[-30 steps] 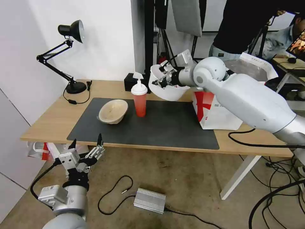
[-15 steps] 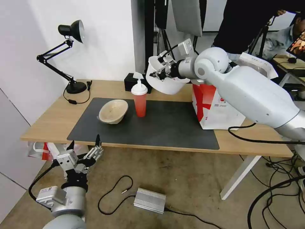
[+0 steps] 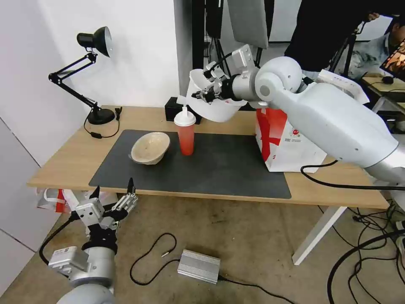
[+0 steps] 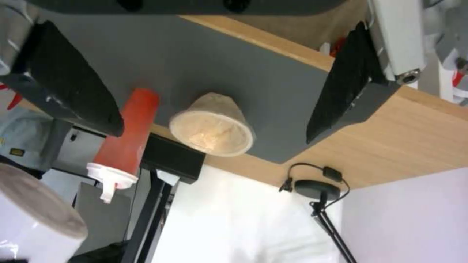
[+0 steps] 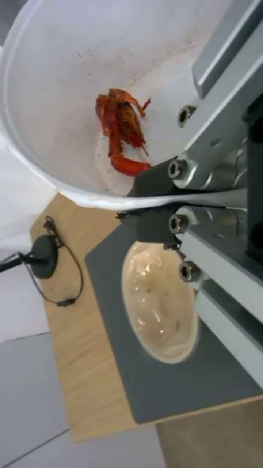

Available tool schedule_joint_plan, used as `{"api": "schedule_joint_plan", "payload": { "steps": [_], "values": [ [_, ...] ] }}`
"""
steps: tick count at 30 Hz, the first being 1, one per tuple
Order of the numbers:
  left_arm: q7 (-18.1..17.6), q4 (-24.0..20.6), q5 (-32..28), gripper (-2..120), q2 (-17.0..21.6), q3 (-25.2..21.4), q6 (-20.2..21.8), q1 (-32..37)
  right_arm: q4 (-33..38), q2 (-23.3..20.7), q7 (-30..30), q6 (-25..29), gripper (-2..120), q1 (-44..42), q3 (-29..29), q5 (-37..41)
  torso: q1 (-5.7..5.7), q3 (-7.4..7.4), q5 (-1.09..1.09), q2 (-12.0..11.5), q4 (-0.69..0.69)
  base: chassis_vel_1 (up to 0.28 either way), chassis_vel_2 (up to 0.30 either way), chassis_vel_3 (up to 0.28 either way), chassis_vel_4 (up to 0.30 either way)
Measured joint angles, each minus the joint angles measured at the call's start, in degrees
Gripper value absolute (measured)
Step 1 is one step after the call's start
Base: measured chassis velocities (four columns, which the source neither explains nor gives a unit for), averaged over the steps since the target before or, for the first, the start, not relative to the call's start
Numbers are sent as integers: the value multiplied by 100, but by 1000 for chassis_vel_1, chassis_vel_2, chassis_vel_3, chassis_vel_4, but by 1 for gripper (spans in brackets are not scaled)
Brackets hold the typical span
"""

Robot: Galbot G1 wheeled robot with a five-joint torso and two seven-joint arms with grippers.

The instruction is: Pick up the trash from the table and place it into the takeout bag.

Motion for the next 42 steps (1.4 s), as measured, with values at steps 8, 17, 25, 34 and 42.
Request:
{"api": "schedule_joint_plan", "payload": {
  "steps": [8, 17, 25, 34, 42],
  "values": [
    [1, -14, -74, 100, -28, -13, 0, -26, -43, 123, 55, 0, 0, 139, 8, 147, 0, 0, 0, 0, 1, 0, 0, 0, 0],
    [1, -15, -52, 100, -32, -8, 0, 21, -73, 152, 67, 0, 0, 258, 49, 227, 0, 0, 0, 0, 0, 0, 0, 0, 0],
    [8, -2, 3, 100, -14, -20, -17, 25, -236, 255, 67, 4, 0, 370, 107, 270, 0, 0, 0, 0, 0, 0, 0, 0, 0],
    [-14, -4, 9, 100, -13, -53, -19, 40, -378, 343, 67, 5, 0, 388, 272, 299, 0, 0, 0, 0, 0, 0, 0, 0, 0],
    [-24, -63, 35, 100, -41, -69, -22, 116, -382, 334, 73, 5, 0, 531, 273, 380, 0, 0, 0, 0, 0, 0, 0, 0, 0]
  ]
}}
